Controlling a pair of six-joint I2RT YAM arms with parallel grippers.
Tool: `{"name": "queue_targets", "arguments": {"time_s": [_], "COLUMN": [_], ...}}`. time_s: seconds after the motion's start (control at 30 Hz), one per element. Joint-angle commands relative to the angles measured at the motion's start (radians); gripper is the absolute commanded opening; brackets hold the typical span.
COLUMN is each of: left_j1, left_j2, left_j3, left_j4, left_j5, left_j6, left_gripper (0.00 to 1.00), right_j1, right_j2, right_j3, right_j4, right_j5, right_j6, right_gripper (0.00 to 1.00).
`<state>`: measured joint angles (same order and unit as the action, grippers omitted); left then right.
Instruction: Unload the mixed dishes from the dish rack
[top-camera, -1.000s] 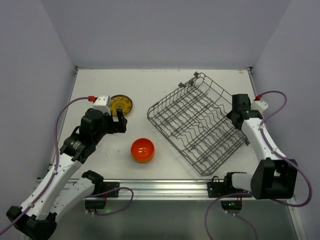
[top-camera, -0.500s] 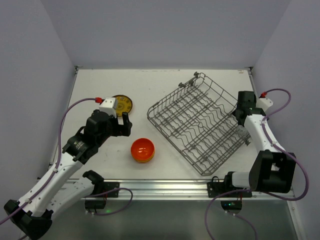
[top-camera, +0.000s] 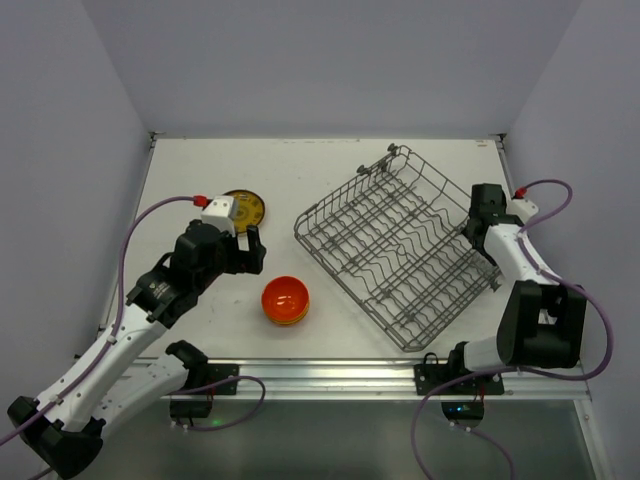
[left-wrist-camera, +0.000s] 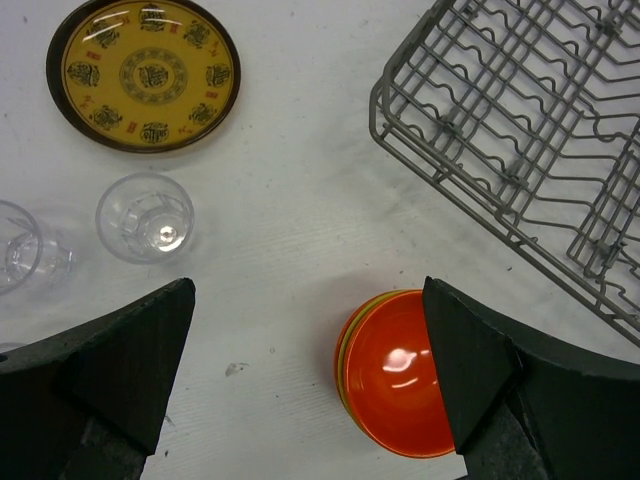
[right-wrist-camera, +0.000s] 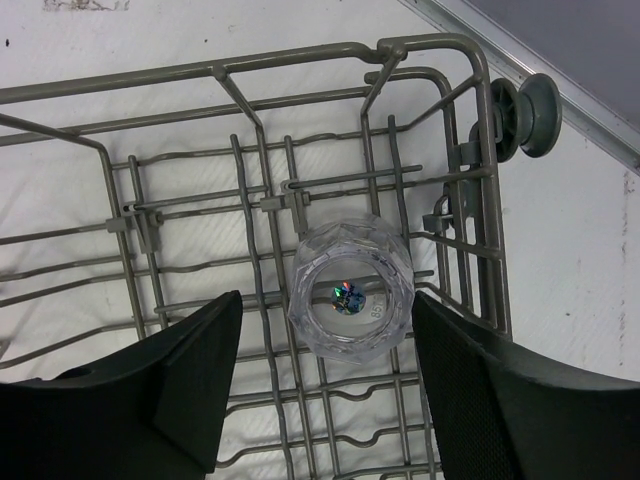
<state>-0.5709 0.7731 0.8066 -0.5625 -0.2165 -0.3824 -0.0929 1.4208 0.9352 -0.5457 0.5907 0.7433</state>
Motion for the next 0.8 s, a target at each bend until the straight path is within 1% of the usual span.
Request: {"name": "queue_targets", "arguments": {"time_s": [0.0, 0.17, 0.2, 0.37, 0.47, 0.53, 0.57, 0.67, 0.77], "left_j1": [-0.009, -0.014, -0.012, -0.014, -0.017, -0.017, -0.018, -0.017, -0.018], "left_j2": [0.003, 0.002, 0.002, -0.001, -0.001, -0.001, -0.001, -0.003, -0.003], "left_j3": [0.008, 0.008, 0.009, 0.011, 0.009, 0.009, 0.011, 0.009, 0.009], "left_j4": [0.015, 0.015, 0.015, 0.013, 0.012, 0.013, 0.013, 0.013, 0.013], "left_j5": [-0.017, -0.017, -0.017, -0.018, -0.018, -0.018, -0.018, -0.018, -0.018], "left_j6": [-0.009, -0.009, -0.009, -0.009, -0.009, -0.009, -0.009, -0.007, -0.007], "left_gripper": [1.00, 1.00, 1.00, 1.00, 1.00, 1.00, 1.00, 1.00, 1.00], "right_j1": [-0.005, -0.005, -0.007, -0.005, -0.005, -0.005, -0.005, -0.005, -0.005], "right_j2": [0.017, 0.012, 0.010, -0.006, -0.023, -0.039, -0.043, -0.056, -0.080], "right_j3": [-0.009, -0.016, -0.018, -0.035, -0.041, -0.047, -0.049, -0.052, -0.055], "right_j4": [0.044, 0.053, 0.053, 0.053, 0.046, 0.046, 0.046, 0.038, 0.036], "right_j5": [0.043, 0.049, 0.049, 0.047, 0.044, 0.044, 0.044, 0.038, 0.034], "right_j6": [0.039, 0.041, 0.042, 0.048, 0.051, 0.051, 0.050, 0.050, 0.051], "right_gripper": [0.69, 0.62, 0.59, 0.54, 0.47, 0.47, 0.43, 0.37, 0.33]}}
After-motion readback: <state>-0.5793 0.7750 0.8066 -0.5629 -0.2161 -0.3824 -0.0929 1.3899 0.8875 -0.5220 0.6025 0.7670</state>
